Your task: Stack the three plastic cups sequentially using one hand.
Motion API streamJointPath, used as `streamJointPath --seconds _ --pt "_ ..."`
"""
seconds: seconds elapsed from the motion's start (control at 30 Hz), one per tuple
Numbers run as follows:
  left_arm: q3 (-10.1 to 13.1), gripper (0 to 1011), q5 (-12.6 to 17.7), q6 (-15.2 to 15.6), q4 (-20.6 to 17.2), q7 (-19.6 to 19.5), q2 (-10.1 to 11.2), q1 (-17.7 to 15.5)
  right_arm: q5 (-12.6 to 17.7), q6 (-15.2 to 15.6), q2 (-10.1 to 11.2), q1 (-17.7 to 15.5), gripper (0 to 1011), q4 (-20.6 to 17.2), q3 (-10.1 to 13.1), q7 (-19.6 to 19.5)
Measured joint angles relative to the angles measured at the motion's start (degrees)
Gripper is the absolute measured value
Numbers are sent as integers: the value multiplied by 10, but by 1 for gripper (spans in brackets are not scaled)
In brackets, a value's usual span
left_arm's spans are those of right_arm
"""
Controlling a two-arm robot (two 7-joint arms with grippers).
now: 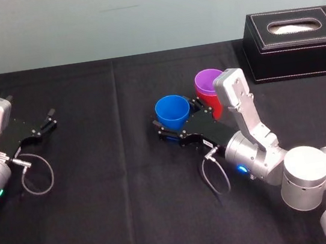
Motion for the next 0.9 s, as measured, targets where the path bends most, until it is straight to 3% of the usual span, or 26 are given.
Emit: streamJointPath --seconds 0.9 --pt "0 1005 0 0 0 0 0 0 -11 -9 -9 -4 1003 5 8 -15"
